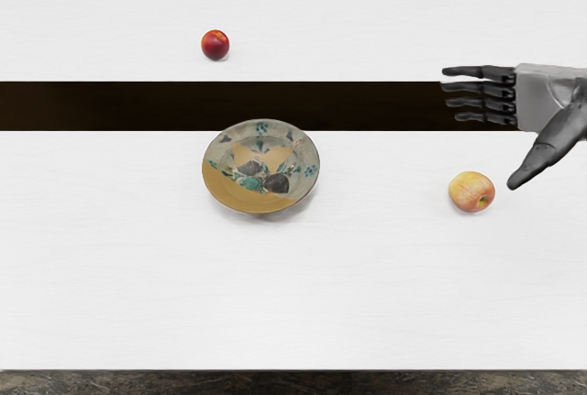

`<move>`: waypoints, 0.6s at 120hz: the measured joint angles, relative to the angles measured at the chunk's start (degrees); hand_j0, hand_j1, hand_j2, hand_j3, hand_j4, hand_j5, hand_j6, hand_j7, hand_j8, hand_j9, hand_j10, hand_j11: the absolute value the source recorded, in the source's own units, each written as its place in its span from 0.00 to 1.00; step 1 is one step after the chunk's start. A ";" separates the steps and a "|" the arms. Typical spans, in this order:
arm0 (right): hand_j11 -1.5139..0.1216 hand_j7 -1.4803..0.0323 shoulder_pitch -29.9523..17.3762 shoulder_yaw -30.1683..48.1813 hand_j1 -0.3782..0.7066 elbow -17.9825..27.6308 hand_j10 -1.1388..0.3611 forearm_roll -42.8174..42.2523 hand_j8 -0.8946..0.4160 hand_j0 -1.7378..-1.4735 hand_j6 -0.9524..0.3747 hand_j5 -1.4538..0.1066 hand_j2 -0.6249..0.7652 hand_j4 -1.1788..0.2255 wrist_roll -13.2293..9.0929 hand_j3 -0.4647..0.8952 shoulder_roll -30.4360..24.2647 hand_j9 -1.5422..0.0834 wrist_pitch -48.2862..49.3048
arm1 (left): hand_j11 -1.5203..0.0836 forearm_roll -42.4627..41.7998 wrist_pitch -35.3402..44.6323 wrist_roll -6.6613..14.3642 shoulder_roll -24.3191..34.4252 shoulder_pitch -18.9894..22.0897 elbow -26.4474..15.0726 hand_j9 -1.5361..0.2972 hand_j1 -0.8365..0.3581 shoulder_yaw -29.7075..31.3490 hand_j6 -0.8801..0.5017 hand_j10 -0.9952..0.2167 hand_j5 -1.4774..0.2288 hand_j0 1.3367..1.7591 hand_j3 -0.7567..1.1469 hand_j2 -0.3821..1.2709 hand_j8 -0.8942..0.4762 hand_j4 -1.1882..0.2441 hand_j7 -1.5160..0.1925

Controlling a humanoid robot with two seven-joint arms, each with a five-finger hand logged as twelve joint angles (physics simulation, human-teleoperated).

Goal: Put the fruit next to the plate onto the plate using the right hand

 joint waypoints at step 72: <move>0.89 0.94 5.92 0.09 0.08 3.21 0.73 -34.23 0.64 0.30 0.68 0.89 0.44 0.80 -24.24 0.34 17.13 0.91 -22.38 | 0.76 -0.01 0.00 0.00 0.00 -0.05 0.00 0.67 0.76 0.01 0.47 0.63 0.69 0.76 0.40 0.26 0.48 0.67 0.71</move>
